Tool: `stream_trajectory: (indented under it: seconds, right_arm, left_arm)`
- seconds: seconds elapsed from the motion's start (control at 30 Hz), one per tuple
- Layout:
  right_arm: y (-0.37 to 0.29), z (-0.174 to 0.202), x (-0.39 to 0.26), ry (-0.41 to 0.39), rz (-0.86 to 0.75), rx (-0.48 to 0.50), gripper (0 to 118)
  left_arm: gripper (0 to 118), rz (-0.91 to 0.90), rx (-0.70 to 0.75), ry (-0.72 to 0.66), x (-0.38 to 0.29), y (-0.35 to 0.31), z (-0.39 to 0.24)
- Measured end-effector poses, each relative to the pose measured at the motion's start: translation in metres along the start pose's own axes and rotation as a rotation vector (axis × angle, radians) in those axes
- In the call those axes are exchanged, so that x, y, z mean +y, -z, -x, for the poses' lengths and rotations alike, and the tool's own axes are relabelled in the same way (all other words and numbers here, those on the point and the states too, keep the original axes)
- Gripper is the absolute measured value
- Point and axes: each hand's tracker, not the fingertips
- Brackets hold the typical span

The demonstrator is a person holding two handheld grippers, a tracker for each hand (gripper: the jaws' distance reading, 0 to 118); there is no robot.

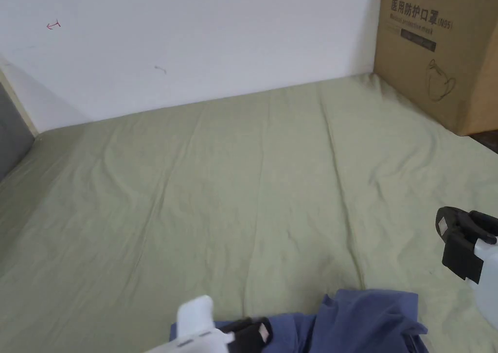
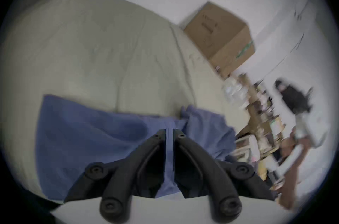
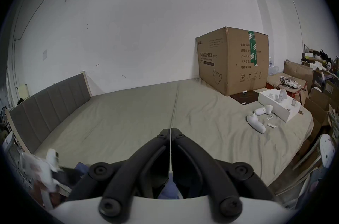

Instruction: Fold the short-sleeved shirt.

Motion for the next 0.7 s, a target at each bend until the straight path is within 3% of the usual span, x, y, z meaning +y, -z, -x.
stream_trajectory:
  seconds: [0.07, 0.1, 0.13, 0.17, 0.2, 0.23, 0.33, 0.43, 0.57, 0.63, 0.7]
  right_arm:
    - [0.000, 0.003, 0.001, -0.007, 0.001, 0.005, 0]
    - [0.001, 0.004, 0.001, -0.007, 0.000, 0.009, 0]
    - [0.002, 0.006, 0.001, -0.006, -0.001, 0.012, 0]
    - [0.003, 0.008, 0.002, -0.003, -0.001, 0.017, 0]
    - [0.004, 0.009, 0.002, -0.001, 0.002, 0.025, 0]
    - [0.005, 0.011, 0.002, -0.001, 0.004, 0.029, 0]
    - [0.009, 0.018, 0.000, -0.014, 0.012, 0.043, 0]
    - [0.012, 0.025, -0.001, -0.022, 0.027, 0.056, 0]
    - [0.013, 0.031, 0.000, -0.041, 0.035, 0.058, 0]
    - [0.014, 0.032, 0.002, -0.047, 0.035, 0.055, 0]
    - [0.014, 0.033, 0.004, -0.050, 0.033, 0.051, 0]
  left_arm:
    - [17, -0.081, -0.045, -0.065, 0.021, -0.026, 0.020]
    - [36, -0.096, -0.078, -0.116, 0.030, -0.043, 0.039]
    - [77, -0.103, -0.104, -0.166, 0.035, -0.056, 0.055]
    - [109, -0.103, -0.136, -0.234, 0.044, -0.062, 0.071]
    - [118, -0.103, -0.174, -0.302, 0.047, -0.072, 0.091]
    - [117, -0.172, -0.208, -0.359, 0.045, -0.077, 0.108]
    - [118, -0.132, -0.219, -0.562, 0.039, -0.079, 0.152]
    - [118, -0.087, -0.240, -0.665, 0.027, -0.068, 0.175]
    - [118, 0.127, -0.264, -0.649, 0.006, -0.022, 0.168]
    - [114, 0.067, -0.337, -0.600, 0.002, -0.009, 0.155]
    - [112, 0.115, -0.368, -0.645, 0.005, 0.005, 0.143]
